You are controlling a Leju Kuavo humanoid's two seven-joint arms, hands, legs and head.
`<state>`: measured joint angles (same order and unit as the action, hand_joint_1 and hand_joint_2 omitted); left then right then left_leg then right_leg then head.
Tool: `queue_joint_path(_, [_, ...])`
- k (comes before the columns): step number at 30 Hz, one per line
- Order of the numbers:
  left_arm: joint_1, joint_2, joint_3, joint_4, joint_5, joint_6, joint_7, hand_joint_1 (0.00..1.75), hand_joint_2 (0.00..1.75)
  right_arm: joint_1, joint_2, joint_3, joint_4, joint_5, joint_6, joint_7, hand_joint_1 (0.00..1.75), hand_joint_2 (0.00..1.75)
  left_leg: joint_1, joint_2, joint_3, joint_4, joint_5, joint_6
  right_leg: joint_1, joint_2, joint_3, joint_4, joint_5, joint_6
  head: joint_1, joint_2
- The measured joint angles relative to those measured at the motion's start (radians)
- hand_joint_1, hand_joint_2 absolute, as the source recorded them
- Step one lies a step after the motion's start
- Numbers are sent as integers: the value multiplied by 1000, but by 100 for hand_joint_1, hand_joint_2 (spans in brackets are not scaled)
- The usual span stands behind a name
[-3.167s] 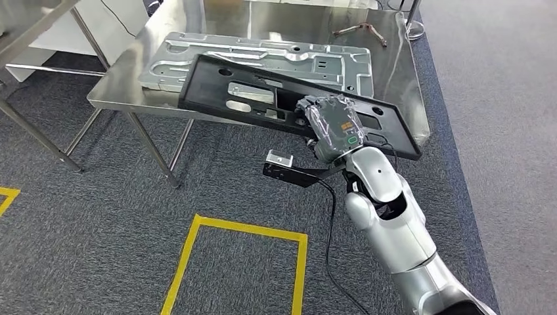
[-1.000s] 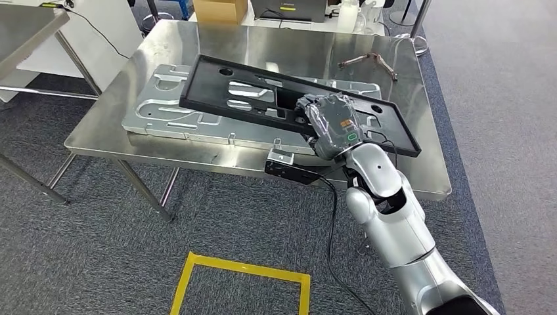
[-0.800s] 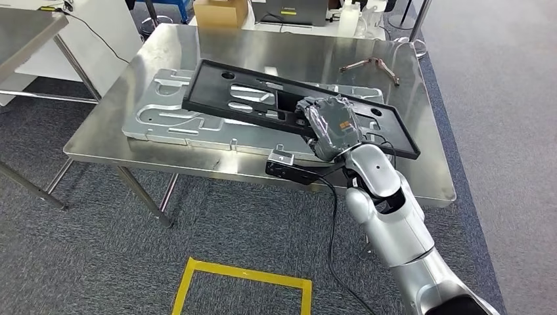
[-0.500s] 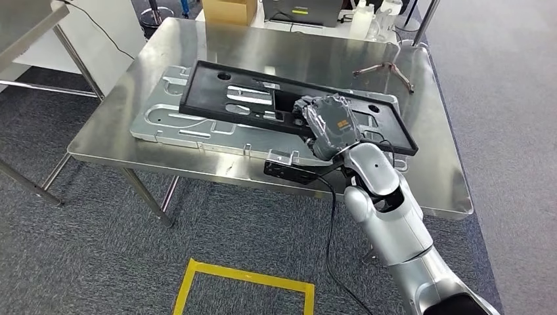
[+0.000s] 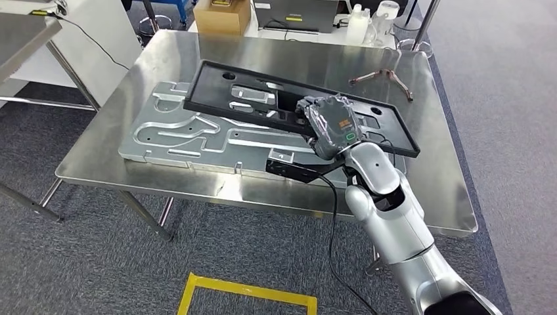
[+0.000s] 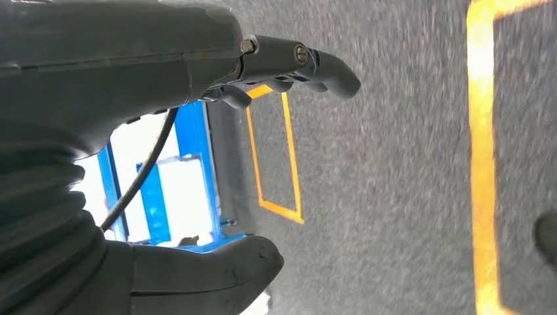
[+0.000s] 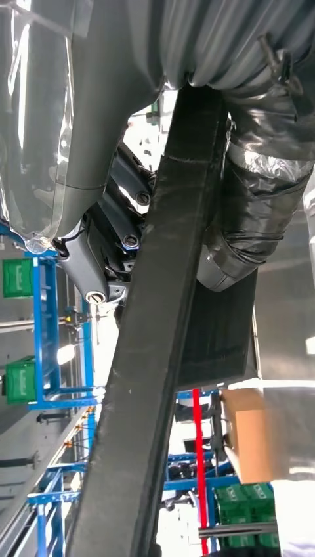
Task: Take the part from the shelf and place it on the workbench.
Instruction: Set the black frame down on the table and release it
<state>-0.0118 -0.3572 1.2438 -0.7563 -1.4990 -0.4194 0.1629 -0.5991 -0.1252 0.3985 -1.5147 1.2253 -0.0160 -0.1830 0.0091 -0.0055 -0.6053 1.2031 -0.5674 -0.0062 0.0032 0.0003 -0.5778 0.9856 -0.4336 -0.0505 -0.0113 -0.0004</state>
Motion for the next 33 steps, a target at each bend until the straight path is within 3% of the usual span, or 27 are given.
queue_joint_path(2, [3,1,-1,-3,0,-1,0,0,175,6,0,0,2,0,0,0,168,175,4,0,-66,73,-22,-6,-2,1,13,5,-16,6,0,0])
queue_joint_path(3, [5,1,-1,-5,0,-1,0,0,175,9,0,0,3,0,0,0,168,175,6,0,-80,66,-7,-7,-4,2,20,9,-26,10,0,0])
queue_joint_path(5, [8,2,0,-7,0,-3,1,0,175,12,0,1,4,0,0,0,168,175,9,1,-63,-39,83,-12,-9,3,37,20,-49,20,0,0])
queue_joint_path(7, [7,2,0,-8,-2,-4,2,0,175,13,0,0,7,0,1,1,168,175,8,2,-37,-134,137,-11,-10,3,47,30,-67,31,0,0])
queue_joint_path(12, [7,3,0,-9,-11,-4,5,0,175,23,-2,-11,15,-1,3,6,168,175,5,2,-21,-159,140,27,-9,2,47,49,-99,58,0,0])
queue_joint_path(14, [6,2,-1,-10,-12,-6,4,0,175,25,-5,-22,21,-2,3,7,168,175,7,2,-11,-164,134,38,-12,2,0,137,-135,67,0,0])
queue_joint_path(16, [6,2,-3,-10,-10,-12,4,0,175,30,-7,-30,32,-2,4,8,168,175,6,1,-2,-164,124,44,-14,2,-89,269,-170,72,0,0])
queue_joint_path(17, [7,2,-5,-11,-8,-15,4,0,175,34,-7,-33,39,-2,5,9,168,175,5,0,4,-164,118,45,-15,2,-125,309,-168,73,0,0])
queue_joint_path(18, [8,2,-8,-12,-6,-17,3,0,175,39,-7,-35,45,-2,6,9,168,175,4,-1,11,-164,112,45,-15,2,-143,312,-145,71,0,0])
queue_joint_path(19, [9,2,-11,-13,-4,-18,3,0,175,42,-7,-37,51,-2,7,9,168,175,3,-3,21,-164,105,44,-15,2,-141,276,-102,67,0,0])
queue_joint_path(21, [11,1,-17,-15,0,-19,3,0,175,43,-7,-44,59,-2,7,9,168,175,0,-5,41,-166,90,40,-9,1,-101,149,-10,53,0,0])
queue_joint_path(22, [11,0,-19,-15,1,-19,3,0,175,41,-8,-47,62,-2,7,9,168,175,-1,-6,47,-167,84,35,-5,0,-80,95,14,46,1,0])
queue_joint_path(25, [11,-2,-27,-18,24,-22,9,0,175,38,-8,-50,70,0,7,9,168,175,-1,-5,55,-175,74,19,3,-1,-60,44,10,36,2,0])
queue_joint_path(27, [17,0,-47,-25,78,-28,29,0,175,38,-7,-50,79,5,8,7,168,175,0,-2,58,-167,61,9,-3,-1,-44,30,6,30,2,0])
queue_joint_path(28, [24,0,-65,-31,115,-32,44,0,175,36,-6,-50,85,10,9,6,168,175,0,-1,46,-137,46,5,-6,-1,-32,22,4,25,2,0])
queue_joint_path(29, [32,2,-86,-38,151,-35,60,0,175,35,-4,-51,93,14,9,3,168,175,1,0,21,-86,25,1,-8,-2,-22,17,0,20,1,0])
queue_joint_path(31, [51,4,-130,-54,211,-40,87,0,175,34,1,-50,111,22,10,-1,168,175,3,0,-60,46,-17,-5,-7,-2,-7,16,-12,13,1,0])
queue_joint_path(32, [60,5,-150,-61,230,-42,97,0,175,36,4,-49,121,24,10,-3,168,175,3,0,-93,89,-17,-7,-7,-1,1,17,-19,13,1,0])
queue_joint_path(33, [68,6,-169,-68,243,-44,104,0,175,38,7,-48,130,26,10,-4,168,175,3,0,-112,96,3,-9,-7,0,9,18,-27,14,1,0])
